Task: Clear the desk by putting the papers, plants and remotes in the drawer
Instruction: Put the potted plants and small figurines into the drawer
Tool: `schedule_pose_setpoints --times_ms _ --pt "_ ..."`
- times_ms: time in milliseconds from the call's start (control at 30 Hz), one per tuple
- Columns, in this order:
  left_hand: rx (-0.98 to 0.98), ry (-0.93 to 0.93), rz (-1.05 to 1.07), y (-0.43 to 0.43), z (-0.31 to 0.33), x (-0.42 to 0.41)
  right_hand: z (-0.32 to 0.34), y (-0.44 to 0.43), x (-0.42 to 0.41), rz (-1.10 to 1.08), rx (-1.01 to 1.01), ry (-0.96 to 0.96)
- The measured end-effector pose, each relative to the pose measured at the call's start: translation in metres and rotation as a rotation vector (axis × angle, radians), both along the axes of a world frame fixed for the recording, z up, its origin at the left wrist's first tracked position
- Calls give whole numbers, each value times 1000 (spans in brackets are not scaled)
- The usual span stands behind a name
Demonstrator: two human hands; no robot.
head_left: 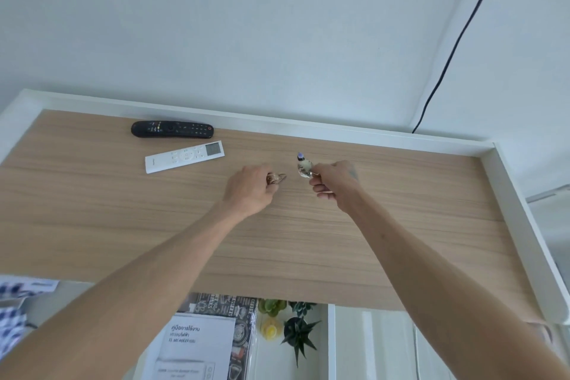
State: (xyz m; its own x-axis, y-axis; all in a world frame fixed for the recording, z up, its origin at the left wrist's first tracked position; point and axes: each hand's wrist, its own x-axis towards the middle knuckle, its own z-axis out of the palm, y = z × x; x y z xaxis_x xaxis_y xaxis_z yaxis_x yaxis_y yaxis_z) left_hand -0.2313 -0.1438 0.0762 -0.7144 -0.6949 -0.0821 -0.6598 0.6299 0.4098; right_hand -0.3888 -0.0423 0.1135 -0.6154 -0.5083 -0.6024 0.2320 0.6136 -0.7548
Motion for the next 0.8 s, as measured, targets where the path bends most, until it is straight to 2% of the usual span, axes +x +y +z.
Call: schedule_pose_setpoints --times_ms 233,500,633,800 --pt "107 84 -44 76 -1 70 22 72 63 -59 -7 -67" --pt "132 181 -40 138 -27 141 28 171 152 -140 -24 -104" --pt "136 200 -54 148 -36 157 14 224 204 -201 -23 -129" --pt "150 245 -79 156 -38 164 -29 271 261 -235 81 -260"
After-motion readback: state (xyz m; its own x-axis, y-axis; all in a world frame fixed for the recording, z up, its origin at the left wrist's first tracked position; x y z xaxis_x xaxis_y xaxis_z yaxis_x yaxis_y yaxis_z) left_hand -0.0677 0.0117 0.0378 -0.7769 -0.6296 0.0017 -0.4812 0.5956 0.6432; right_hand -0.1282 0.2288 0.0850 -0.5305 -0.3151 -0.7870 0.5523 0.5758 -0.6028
